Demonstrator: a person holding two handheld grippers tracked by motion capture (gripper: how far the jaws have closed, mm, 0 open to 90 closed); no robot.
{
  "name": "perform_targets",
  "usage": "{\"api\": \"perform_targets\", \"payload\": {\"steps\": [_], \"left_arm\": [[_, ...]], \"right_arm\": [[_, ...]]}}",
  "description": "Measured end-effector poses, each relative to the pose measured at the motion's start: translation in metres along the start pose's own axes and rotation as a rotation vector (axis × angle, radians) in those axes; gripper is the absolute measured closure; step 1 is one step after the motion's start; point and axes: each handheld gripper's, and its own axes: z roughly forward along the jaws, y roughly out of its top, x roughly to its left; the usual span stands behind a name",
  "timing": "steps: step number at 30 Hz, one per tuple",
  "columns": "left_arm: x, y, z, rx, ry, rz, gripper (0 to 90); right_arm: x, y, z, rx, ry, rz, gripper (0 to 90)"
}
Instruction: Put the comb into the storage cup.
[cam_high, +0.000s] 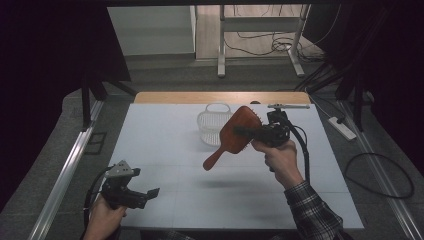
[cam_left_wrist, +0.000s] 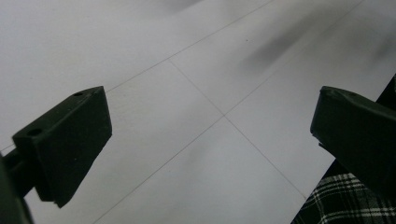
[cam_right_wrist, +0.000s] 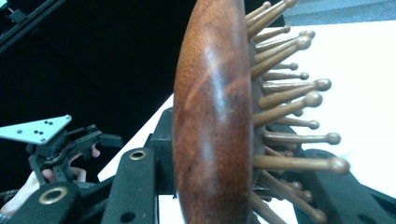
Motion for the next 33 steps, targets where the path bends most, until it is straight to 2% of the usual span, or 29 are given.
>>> {"api": "perform_targets", "payload": {"steps": [7, 17, 21, 33], "left_arm": [[0.000, -0.005, -0.004, 0.016, 0.024, -0.005, 0.0], [0.001, -0.009, -0.010, 0.014, 0.026, -0.018, 0.0], [0.002, -0.010, -0.012, 0.016, 0.047, -0.015, 0.0], [0.002, -0.010, -0.011, 0.024, 0.046, -0.008, 0.0]], "right_arm": [[-0.003, 0.006, 0.003, -0.016, -0.008, 0.005, 56.2], [-0.009, 0.018, 0.004, -0.043, -0.030, 0.014, 56.2], [-0.012, 0.024, 0.004, -0.055, -0.028, 0.023, 56.2], [-0.016, 0.042, 0.008, -0.084, -0.045, 0.033, 56.2]]}}
